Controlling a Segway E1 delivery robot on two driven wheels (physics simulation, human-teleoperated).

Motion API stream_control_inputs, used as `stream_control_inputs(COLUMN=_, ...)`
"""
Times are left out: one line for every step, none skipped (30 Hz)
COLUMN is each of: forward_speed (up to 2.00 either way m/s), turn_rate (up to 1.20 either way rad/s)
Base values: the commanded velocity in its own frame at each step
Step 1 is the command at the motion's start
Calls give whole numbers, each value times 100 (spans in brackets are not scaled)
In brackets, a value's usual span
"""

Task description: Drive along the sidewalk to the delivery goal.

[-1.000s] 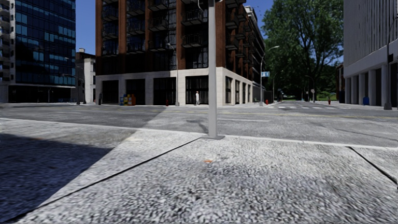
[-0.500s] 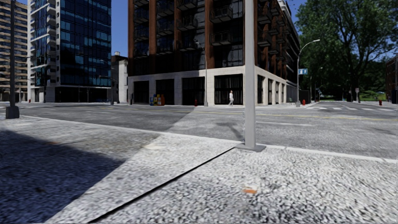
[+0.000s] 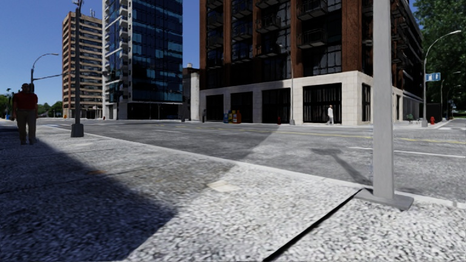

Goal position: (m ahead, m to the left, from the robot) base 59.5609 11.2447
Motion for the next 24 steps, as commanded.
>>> stream_control_inputs(forward_speed=159, turn_rate=53)
stream_control_inputs(forward_speed=159, turn_rate=53)
stream_control_inputs(forward_speed=159, turn_rate=53)
stream_control_inputs(forward_speed=200, turn_rate=53)
stream_control_inputs(forward_speed=200, turn_rate=53)
stream_control_inputs(forward_speed=200, turn_rate=53)
stream_control_inputs(forward_speed=200, turn_rate=53)
stream_control_inputs(forward_speed=200, turn_rate=53)
stream_control_inputs(forward_speed=200, turn_rate=53)
stream_control_inputs(forward_speed=200, turn_rate=53)
stream_control_inputs(forward_speed=200, turn_rate=53)
stream_control_inputs(forward_speed=200, turn_rate=53)
stream_control_inputs(forward_speed=200, turn_rate=53)
stream_control_inputs(forward_speed=200, turn_rate=53)
stream_control_inputs(forward_speed=200, turn_rate=53)
stream_control_inputs(forward_speed=200, turn_rate=50)
stream_control_inputs(forward_speed=200, turn_rate=36)
stream_control_inputs(forward_speed=200, turn_rate=27)
stream_control_inputs(forward_speed=200, turn_rate=23)
stream_control_inputs(forward_speed=200, turn_rate=23)
stream_control_inputs(forward_speed=200, turn_rate=23)
stream_control_inputs(forward_speed=200, turn_rate=22)
stream_control_inputs(forward_speed=200, turn_rate=22)
stream_control_inputs(forward_speed=200, turn_rate=22)
